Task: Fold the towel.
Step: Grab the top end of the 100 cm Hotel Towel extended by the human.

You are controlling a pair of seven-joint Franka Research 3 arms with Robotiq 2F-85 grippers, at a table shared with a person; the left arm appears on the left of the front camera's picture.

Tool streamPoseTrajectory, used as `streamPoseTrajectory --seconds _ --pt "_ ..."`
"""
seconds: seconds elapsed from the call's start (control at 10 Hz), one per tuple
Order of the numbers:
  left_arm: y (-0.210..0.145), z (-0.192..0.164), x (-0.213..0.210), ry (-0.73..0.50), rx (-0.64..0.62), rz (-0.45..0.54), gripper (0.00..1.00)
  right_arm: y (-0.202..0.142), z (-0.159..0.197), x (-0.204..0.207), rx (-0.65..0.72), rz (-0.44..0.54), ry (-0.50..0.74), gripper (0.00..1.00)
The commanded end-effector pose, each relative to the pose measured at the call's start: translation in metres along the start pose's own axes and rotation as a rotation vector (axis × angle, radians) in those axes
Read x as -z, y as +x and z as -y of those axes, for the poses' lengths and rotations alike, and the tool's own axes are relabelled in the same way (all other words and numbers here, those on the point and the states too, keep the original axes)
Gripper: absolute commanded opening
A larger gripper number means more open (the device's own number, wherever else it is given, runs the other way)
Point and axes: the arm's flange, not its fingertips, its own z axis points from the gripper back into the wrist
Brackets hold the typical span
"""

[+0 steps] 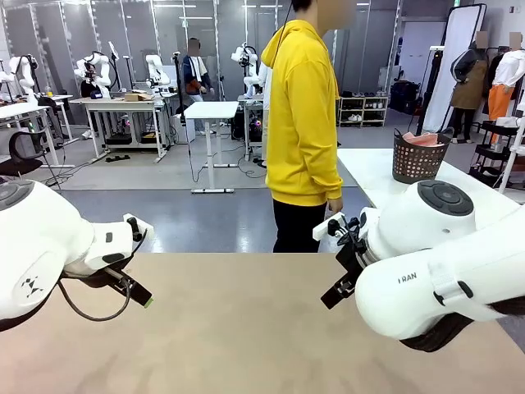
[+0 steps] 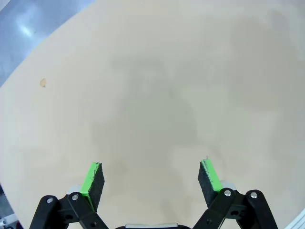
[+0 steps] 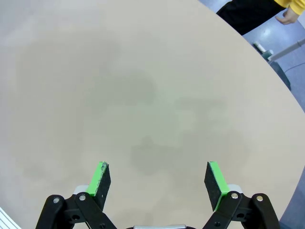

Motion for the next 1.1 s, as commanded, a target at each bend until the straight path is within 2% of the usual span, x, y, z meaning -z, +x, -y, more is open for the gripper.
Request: streamPoseTrajectory --seconds 0.0,0.1,0.2,0.3,0.5,0.6,0.8,1.0 --pt "0.023 -0.013 -0.031 -0.008 -0.009 -0.036 1.00 0.020 0.023 -0.031 0.018 -0.039 0.084 1.00" --pt "0.030 -0.026 -0.048 -0.067 -0.058 -0.043 1.00 0.031 0.037 -0.046 0.066 -0.043 0.186 1.00" --pt "0.037 -0.042 -0.069 -0.142 -0.114 -0.051 1.00 0.042 0.053 -0.059 0.085 -0.042 0.200 1.00" --pt "0.041 -0.057 -0.089 -0.217 -0.158 -0.042 1.00 0.048 0.067 -0.074 0.108 -0.036 0.295 1.00" --pt "0.037 -0.090 -0.130 -0.432 -0.252 0.023 1.00 0.044 0.105 -0.109 0.229 0.043 0.531 1.00" --pt "0.025 -0.107 -0.151 -0.589 -0.273 0.074 1.00 0.029 0.125 -0.124 0.304 0.080 0.656 1.00" --pt "-0.013 -0.140 -0.181 -0.787 -0.325 0.174 1.00 -0.011 0.154 -0.152 0.393 0.185 0.842 1.00" --pt "-0.075 -0.173 -0.208 -0.960 -0.388 0.318 1.00 -0.072 0.177 -0.175 0.493 0.277 0.973 1.00"
